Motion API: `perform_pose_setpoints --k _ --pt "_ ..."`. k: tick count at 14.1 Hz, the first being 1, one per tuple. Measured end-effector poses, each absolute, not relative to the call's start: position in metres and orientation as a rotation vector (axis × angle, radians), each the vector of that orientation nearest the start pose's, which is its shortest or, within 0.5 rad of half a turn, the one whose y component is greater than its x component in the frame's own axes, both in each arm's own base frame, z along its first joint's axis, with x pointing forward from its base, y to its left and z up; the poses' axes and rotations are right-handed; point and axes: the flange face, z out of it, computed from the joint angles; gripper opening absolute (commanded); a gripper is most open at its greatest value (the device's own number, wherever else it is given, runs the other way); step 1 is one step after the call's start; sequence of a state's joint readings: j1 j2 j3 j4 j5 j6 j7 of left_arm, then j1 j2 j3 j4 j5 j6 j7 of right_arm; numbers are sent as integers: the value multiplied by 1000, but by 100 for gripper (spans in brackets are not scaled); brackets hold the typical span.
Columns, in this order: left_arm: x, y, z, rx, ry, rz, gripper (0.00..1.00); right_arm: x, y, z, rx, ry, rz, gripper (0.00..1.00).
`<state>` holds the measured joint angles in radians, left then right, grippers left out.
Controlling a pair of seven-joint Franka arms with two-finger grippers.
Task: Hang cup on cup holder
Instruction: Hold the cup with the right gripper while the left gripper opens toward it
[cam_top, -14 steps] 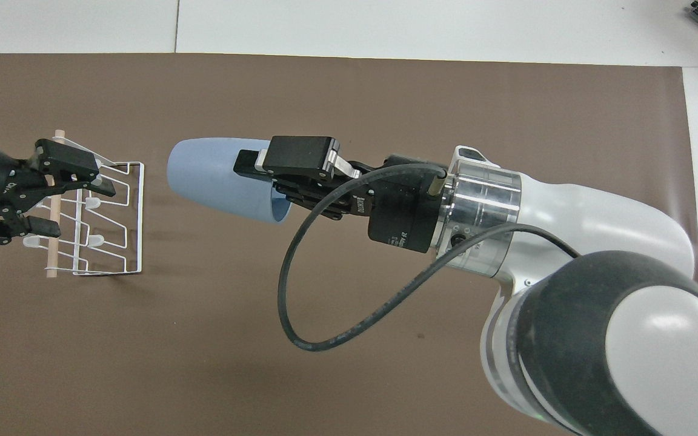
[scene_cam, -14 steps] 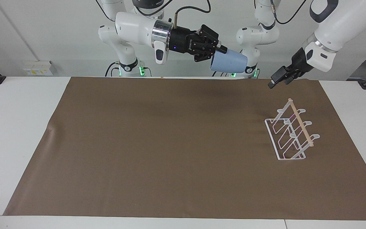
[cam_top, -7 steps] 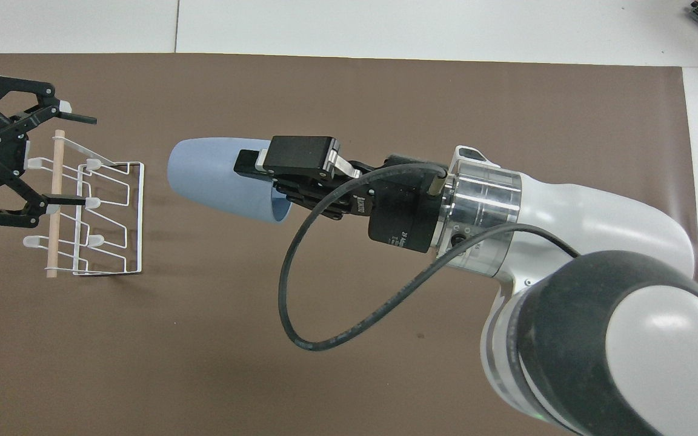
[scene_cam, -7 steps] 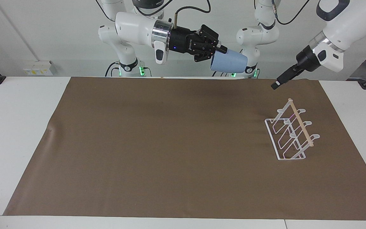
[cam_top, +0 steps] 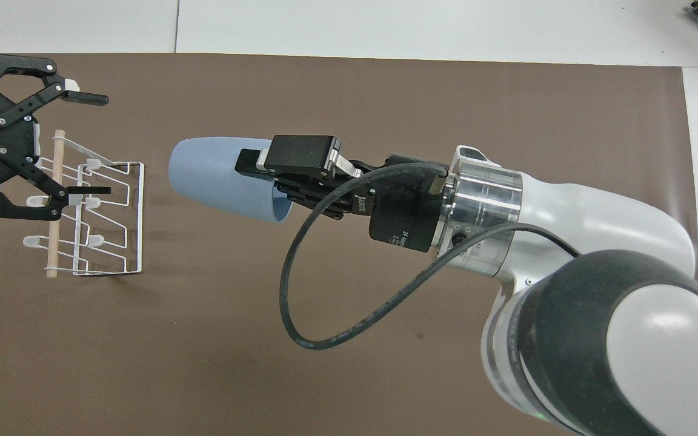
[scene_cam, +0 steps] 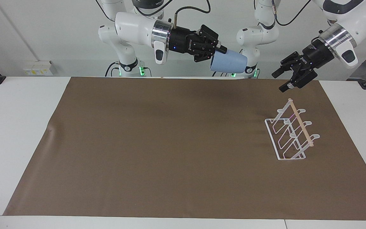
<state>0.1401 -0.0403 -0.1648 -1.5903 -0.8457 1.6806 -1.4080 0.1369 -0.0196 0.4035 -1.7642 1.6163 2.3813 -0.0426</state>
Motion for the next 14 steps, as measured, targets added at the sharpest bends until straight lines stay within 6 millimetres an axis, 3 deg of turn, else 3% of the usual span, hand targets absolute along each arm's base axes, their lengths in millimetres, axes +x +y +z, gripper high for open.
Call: perform_pose_setpoints --k 3,7,11,14 --pt "543 -107 688 1783 1528 -610 100 513 322 641 -1644 310 -122 0" --pt "524 -153 703 1816 1491 -643 100 513 322 640 -1645 311 -122 0" --pt "513 -170 712 1828 1472 -632 100 510 327 639 -1650 332 -144 0" --pt "514 -184 705 1805 1473 -602 100 507 331 638 -1653 333 -144 0"
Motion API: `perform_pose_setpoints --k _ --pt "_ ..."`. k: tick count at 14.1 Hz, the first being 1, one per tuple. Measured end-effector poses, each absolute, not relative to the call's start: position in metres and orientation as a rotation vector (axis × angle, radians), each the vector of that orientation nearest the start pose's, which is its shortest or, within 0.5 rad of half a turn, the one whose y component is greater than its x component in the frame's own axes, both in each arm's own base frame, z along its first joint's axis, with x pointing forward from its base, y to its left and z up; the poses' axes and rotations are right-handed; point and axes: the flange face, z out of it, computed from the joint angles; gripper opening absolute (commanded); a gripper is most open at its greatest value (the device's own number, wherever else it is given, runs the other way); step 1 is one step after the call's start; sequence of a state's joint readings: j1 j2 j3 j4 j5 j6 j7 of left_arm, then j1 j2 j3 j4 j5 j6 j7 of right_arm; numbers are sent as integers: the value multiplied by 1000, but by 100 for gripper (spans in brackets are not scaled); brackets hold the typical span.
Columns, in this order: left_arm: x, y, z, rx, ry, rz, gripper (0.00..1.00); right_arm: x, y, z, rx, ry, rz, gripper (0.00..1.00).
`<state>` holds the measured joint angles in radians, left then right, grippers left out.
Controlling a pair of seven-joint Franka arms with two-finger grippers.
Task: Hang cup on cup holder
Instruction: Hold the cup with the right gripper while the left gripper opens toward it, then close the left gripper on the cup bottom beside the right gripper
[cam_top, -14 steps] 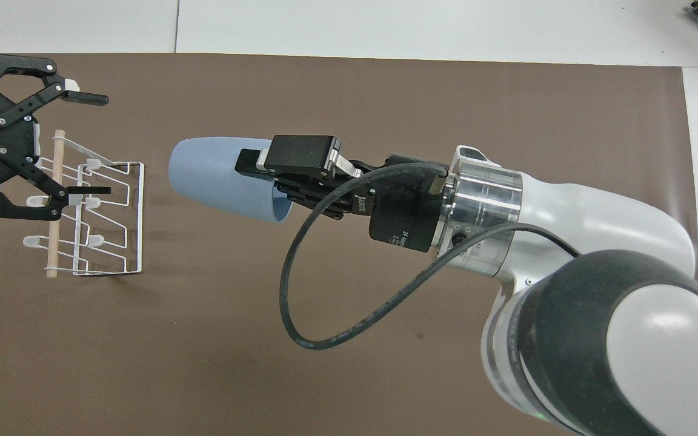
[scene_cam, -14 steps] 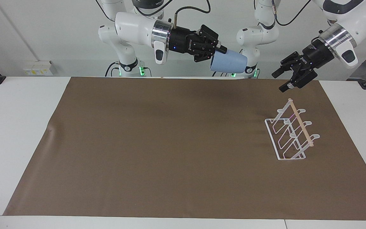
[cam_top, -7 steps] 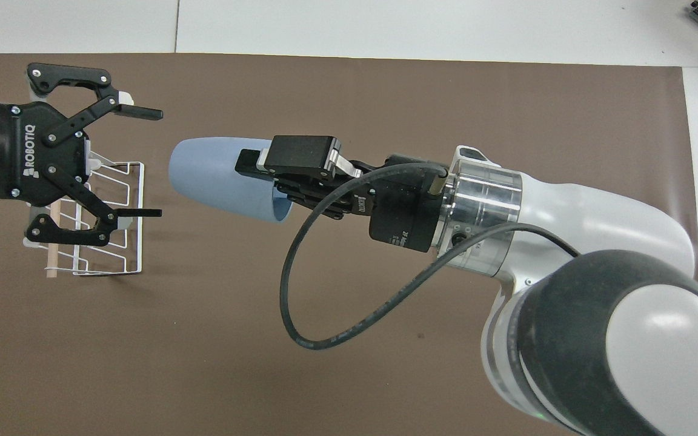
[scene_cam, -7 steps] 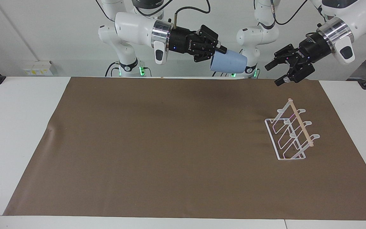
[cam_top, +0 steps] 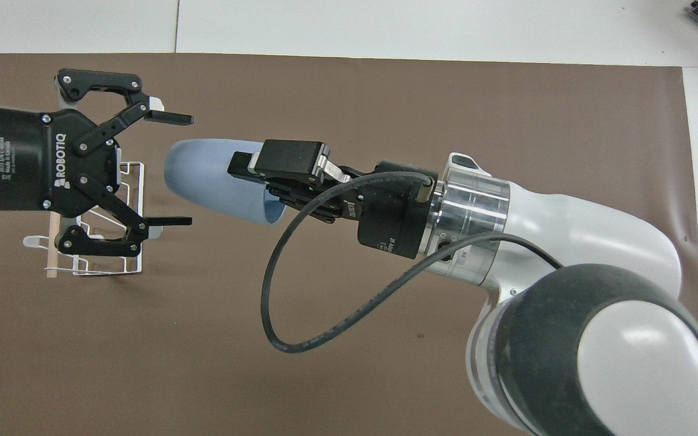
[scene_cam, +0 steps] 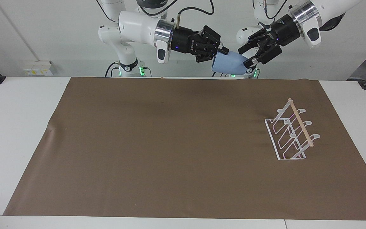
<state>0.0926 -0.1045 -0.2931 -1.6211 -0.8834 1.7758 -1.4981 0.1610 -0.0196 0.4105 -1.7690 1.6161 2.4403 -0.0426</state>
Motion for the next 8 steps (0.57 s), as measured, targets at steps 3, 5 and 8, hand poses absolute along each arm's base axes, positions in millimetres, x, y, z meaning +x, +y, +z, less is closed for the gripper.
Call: perform_pose_setpoints --k 3,5,8 --pt "512 -191 690 1785 1498 -583 100 507 331 638 -1653 333 -144 0" --pt "512 -187 688 1776 1508 -573 100 507 331 638 -1653 333 -144 0" --pt "512 -185 688 1792 1510 -550 100 507 331 638 -1653 333 -144 0"
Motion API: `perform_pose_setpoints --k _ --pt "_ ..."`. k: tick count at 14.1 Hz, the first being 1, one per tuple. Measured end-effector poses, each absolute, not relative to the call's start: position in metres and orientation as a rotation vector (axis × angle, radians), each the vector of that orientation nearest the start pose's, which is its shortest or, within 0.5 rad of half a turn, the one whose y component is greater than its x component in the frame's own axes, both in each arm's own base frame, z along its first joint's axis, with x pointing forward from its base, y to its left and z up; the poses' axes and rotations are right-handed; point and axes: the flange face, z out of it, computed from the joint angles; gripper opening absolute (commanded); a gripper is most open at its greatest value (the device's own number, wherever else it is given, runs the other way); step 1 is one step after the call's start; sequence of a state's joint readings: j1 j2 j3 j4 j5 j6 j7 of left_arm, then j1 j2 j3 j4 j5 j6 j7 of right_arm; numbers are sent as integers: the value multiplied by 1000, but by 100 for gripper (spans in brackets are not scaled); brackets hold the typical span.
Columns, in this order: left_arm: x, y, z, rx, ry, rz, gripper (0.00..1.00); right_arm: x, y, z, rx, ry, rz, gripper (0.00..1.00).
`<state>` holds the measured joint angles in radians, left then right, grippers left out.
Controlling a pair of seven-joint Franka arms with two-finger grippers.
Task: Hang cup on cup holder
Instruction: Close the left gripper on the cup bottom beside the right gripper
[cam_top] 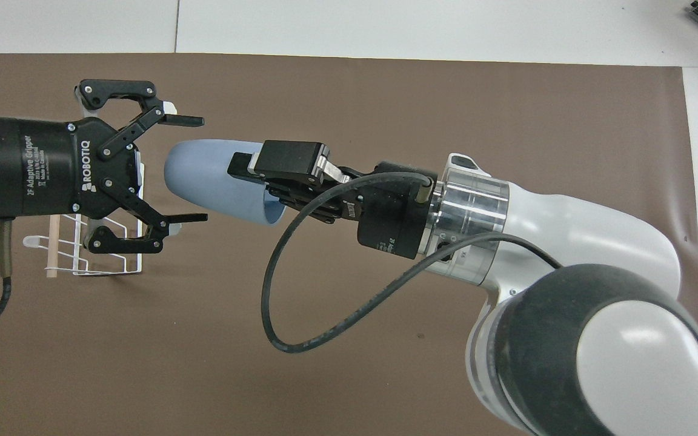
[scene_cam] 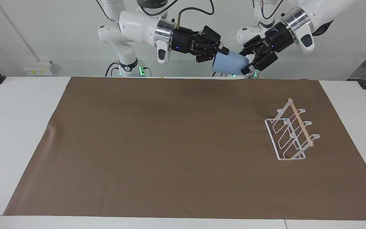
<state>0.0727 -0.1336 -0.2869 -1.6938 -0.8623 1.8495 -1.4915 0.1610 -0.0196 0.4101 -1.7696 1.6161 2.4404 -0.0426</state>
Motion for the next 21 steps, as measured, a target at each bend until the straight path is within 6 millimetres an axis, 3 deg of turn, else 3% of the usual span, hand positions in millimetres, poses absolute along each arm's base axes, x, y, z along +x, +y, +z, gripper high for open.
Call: perform_pose_setpoints --k 3,4,5,7,8,13,14,15,16,21 --pt "509 -191 688 1817 1501 -539 97 507 331 638 -1653 333 -144 0" --pt "507 -194 689 1822 1496 -539 89 507 331 638 -1653 333 -144 0" --pt "506 -196 690 1826 1492 -539 76 507 331 638 -1653 333 -144 0" --pt "505 -198 691 1836 1478 -532 21 507 331 638 -1654 333 -144 0" --pt "505 -197 691 1842 1466 -517 2 507 331 638 -1654 333 -143 0" --pt "506 -195 691 1894 1406 -470 0 505 333 635 -1659 332 -138 0" --pt "506 -195 691 1896 1404 -468 0 505 333 635 -1659 332 -138 17" --pt "506 -195 691 1899 1401 -467 0 505 333 635 -1659 333 -138 67" --pt "505 -196 690 1910 1390 -467 0 505 332 635 -1658 336 -140 100" --pt "504 -198 690 1920 1382 -464 0 503 334 634 -1653 436 -176 100"
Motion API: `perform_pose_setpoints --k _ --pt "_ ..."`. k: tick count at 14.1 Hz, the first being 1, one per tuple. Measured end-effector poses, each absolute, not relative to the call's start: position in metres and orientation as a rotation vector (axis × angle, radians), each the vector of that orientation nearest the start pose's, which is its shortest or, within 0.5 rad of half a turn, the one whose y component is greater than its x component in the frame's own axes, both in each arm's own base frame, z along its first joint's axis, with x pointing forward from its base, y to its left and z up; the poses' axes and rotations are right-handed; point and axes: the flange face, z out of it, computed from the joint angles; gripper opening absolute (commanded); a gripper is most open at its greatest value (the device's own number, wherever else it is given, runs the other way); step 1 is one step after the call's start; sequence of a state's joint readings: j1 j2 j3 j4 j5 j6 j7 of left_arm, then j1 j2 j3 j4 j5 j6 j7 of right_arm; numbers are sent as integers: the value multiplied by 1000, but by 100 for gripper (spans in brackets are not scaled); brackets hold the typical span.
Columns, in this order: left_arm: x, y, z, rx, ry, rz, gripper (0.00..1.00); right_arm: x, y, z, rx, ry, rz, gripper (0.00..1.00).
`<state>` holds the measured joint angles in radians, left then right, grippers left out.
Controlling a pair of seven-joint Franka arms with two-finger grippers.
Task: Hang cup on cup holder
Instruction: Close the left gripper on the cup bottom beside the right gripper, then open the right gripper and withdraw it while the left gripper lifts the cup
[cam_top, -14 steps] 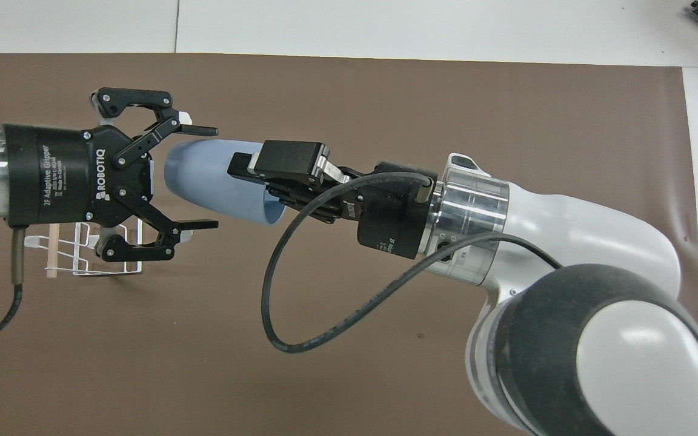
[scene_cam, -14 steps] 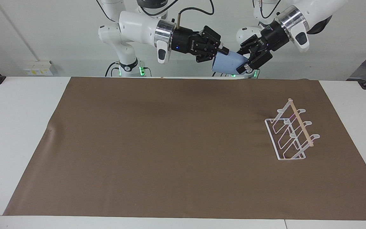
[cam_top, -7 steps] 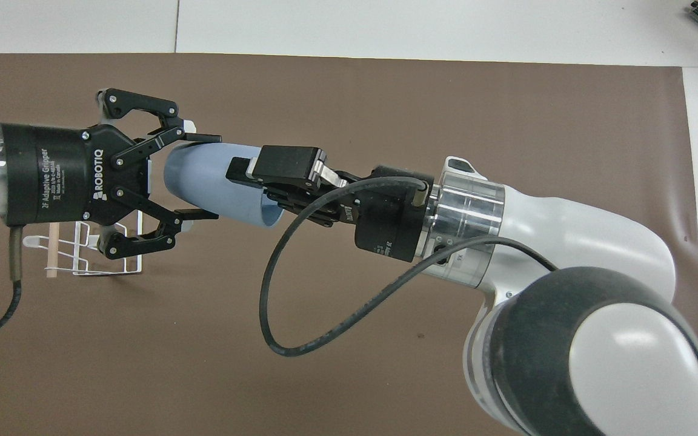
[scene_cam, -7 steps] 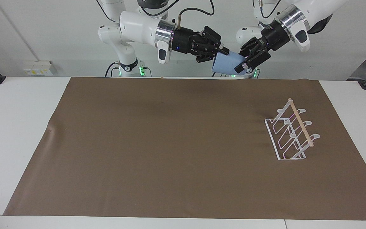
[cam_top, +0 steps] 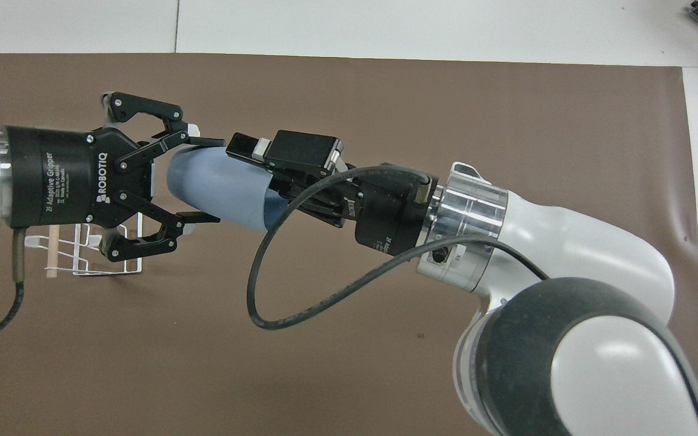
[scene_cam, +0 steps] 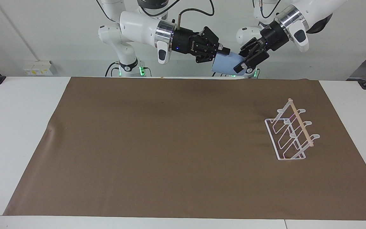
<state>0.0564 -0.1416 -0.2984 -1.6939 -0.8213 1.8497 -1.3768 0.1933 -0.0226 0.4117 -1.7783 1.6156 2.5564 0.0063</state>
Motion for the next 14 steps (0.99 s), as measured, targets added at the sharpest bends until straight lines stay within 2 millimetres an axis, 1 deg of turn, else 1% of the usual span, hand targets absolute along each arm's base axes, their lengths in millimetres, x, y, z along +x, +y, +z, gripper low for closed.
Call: perform_pose_setpoints --k 2,5,7,10,14 --pt "505 -195 689 1926 1389 -452 0 500 339 634 -1655 440 -180 100" --pt "506 -190 685 1990 1413 -379 0 500 338 634 -1655 442 -181 100" --pt "507 -187 687 2022 1420 -331 0 501 337 635 -1673 424 -199 100" --pt "508 -180 691 2078 1428 -234 0 504 335 636 -1836 243 -357 100" --pt "513 -168 687 2235 1416 -25 0 515 332 628 -2055 -41 -562 100"
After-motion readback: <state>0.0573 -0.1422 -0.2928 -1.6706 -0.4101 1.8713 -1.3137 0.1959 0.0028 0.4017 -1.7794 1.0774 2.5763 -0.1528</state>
